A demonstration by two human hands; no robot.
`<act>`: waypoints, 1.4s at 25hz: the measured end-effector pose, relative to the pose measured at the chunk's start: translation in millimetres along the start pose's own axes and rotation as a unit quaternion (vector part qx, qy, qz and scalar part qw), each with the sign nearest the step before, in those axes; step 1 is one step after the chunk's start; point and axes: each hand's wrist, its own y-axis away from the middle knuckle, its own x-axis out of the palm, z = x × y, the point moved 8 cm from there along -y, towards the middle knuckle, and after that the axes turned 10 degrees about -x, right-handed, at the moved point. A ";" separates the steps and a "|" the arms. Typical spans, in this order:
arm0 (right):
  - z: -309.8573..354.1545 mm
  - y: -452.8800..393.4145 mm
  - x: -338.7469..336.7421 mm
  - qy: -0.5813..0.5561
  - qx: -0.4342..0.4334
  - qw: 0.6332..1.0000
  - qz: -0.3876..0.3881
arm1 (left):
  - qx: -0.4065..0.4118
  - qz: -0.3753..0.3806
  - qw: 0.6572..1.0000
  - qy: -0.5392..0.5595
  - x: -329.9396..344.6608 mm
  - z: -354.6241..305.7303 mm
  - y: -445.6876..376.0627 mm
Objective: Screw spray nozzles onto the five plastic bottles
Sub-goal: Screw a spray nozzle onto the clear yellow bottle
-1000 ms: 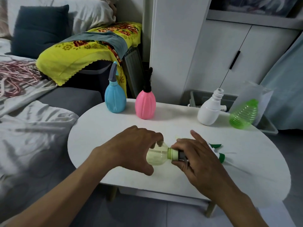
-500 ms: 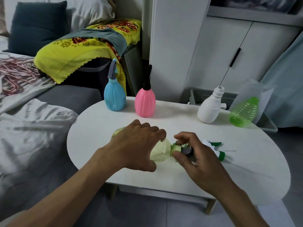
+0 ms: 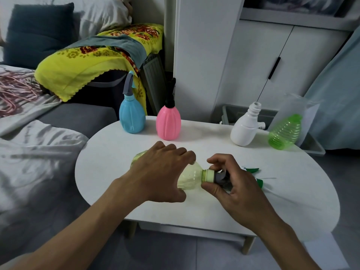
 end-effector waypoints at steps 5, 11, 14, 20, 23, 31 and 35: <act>3.9 -0.9 0.6 0.021 -0.013 1.000 0.010 | 0.006 -0.012 1.000 -0.020 1.8 -3.3 -0.3; 5.0 -7.9 -26.4 0.000 -0.002 0.998 -0.067 | -0.013 -0.117 0.993 -0.032 -9.8 -9.2 -2.7; 9.9 -9.4 -38.4 0.086 -0.024 0.996 -0.014 | -0.005 -0.037 0.998 0.040 -4.7 -3.0 -3.6; 19.1 0.9 -64.1 0.088 -0.029 0.963 -0.253 | -0.127 0.111 0.958 0.230 19.5 19.4 -5.5; -23.8 8.5 -44.1 -0.274 0.187 0.875 -0.353 | -0.183 -0.026 0.949 0.255 11.5 1.1 -7.2; -45.4 0.1 -33.5 -0.557 0.252 0.739 -0.284 | -0.087 0.058 0.970 0.218 31.4 -56.2 4.5; -20.1 -8.8 -36.4 -0.555 0.129 0.809 -0.148 | -0.078 0.208 0.877 0.426 35.8 -47.8 4.6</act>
